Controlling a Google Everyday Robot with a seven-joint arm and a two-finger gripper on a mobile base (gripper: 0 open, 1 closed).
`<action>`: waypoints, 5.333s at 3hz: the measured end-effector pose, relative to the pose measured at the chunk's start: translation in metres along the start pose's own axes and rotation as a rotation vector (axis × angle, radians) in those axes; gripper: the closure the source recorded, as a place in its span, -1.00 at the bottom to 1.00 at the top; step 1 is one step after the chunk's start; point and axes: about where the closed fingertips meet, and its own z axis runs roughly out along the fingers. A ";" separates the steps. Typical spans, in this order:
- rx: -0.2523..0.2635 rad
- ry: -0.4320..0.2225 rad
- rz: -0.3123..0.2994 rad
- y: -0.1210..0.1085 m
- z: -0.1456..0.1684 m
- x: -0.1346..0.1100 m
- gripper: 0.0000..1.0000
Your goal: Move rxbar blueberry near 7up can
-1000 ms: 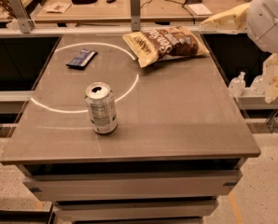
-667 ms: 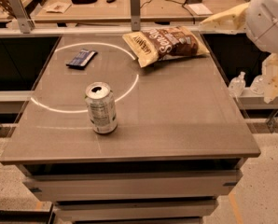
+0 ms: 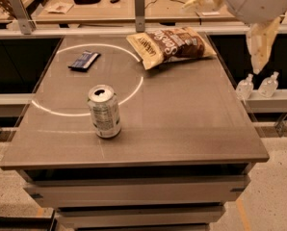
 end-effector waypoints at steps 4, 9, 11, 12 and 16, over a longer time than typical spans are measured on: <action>0.230 -0.150 -0.260 -0.128 0.040 0.005 -1.00; 0.242 -0.146 -0.396 -0.197 0.079 -0.014 -1.00; 0.264 -0.039 -0.501 -0.233 0.106 -0.027 -1.00; 0.237 -0.032 -0.532 -0.241 0.128 -0.030 -1.00; 0.200 -0.008 -0.573 -0.260 0.189 -0.036 -1.00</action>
Offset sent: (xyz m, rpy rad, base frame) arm 0.0781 0.0733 0.0031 0.0808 -0.0705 0.4162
